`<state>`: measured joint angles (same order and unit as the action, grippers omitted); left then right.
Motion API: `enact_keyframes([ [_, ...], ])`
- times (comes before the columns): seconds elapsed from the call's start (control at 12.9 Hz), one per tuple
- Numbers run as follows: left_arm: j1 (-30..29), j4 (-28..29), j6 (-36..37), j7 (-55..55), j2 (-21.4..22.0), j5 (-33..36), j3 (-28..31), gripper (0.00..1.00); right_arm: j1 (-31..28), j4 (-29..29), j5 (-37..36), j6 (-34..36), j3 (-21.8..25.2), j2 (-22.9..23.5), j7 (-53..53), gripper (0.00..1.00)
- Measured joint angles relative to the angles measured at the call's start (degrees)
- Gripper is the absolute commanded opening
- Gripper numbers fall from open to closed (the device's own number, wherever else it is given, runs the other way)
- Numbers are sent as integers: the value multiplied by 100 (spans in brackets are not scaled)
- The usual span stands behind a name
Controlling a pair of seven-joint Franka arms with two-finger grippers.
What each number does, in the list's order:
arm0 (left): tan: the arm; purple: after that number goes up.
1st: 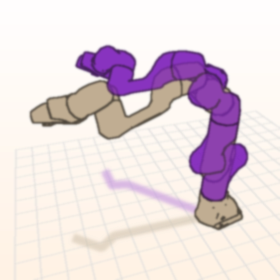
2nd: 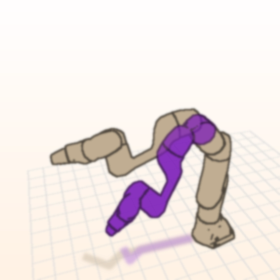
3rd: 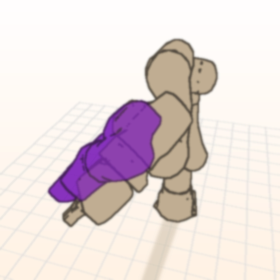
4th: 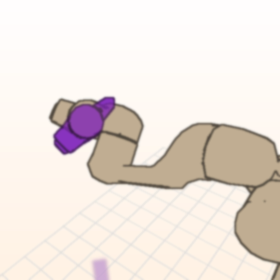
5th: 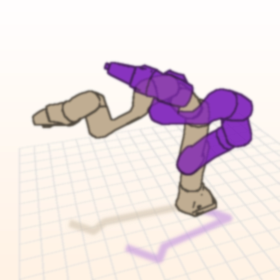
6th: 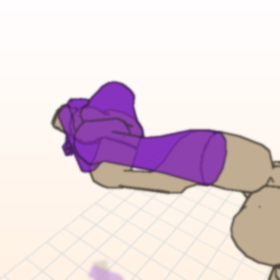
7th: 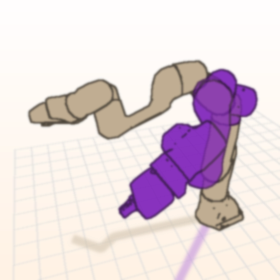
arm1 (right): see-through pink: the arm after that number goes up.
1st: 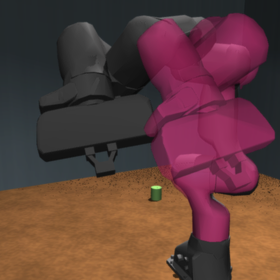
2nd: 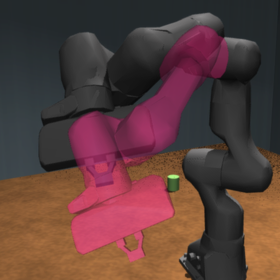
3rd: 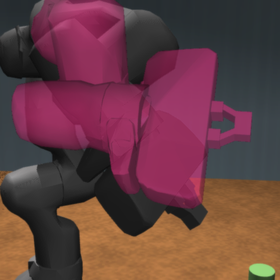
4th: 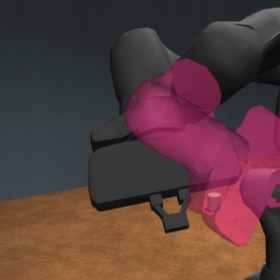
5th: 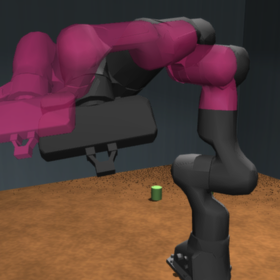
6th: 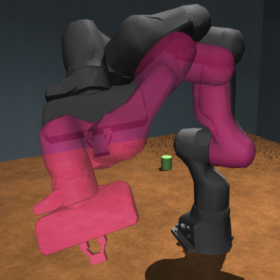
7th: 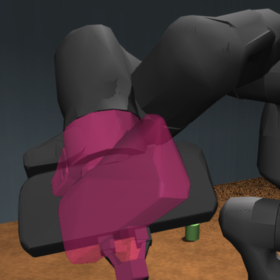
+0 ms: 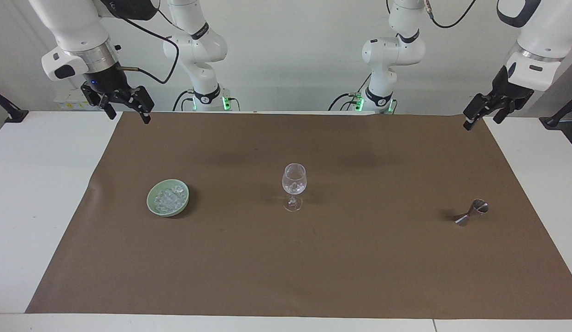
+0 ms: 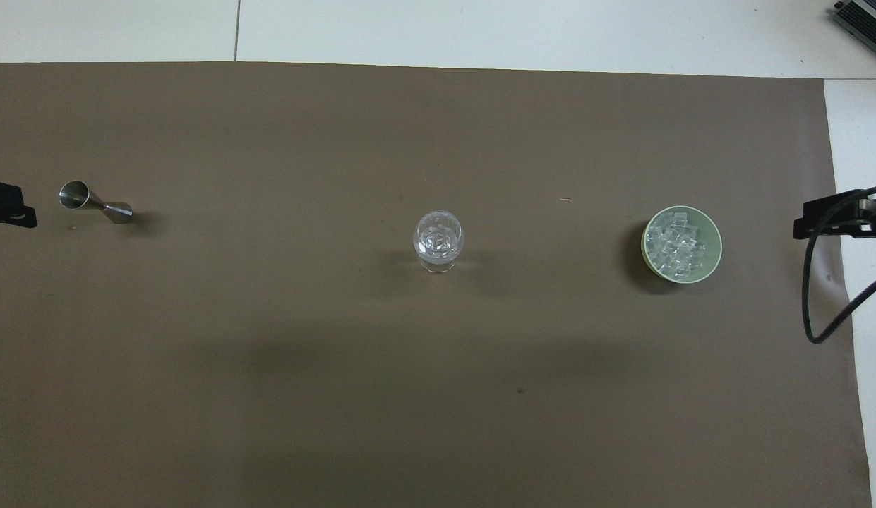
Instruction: Pour wine and add ice with both arms
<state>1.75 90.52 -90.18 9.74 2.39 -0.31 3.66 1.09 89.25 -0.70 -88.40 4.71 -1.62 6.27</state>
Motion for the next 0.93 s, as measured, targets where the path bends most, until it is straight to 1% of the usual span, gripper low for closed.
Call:
enact_keyframes([
  [0.46,1,3,227,-82,-57,0,13,100,-7,0,0,2,5,0,-3,100],
  [0.7,12,24,224,-241,-83,-1,-38,100,-7,2,0,2,0,0,-33,100],
  [0.93,16,184,75,-261,-124,-1,-118,100,-7,4,0,2,-1,0,-47,100],
])
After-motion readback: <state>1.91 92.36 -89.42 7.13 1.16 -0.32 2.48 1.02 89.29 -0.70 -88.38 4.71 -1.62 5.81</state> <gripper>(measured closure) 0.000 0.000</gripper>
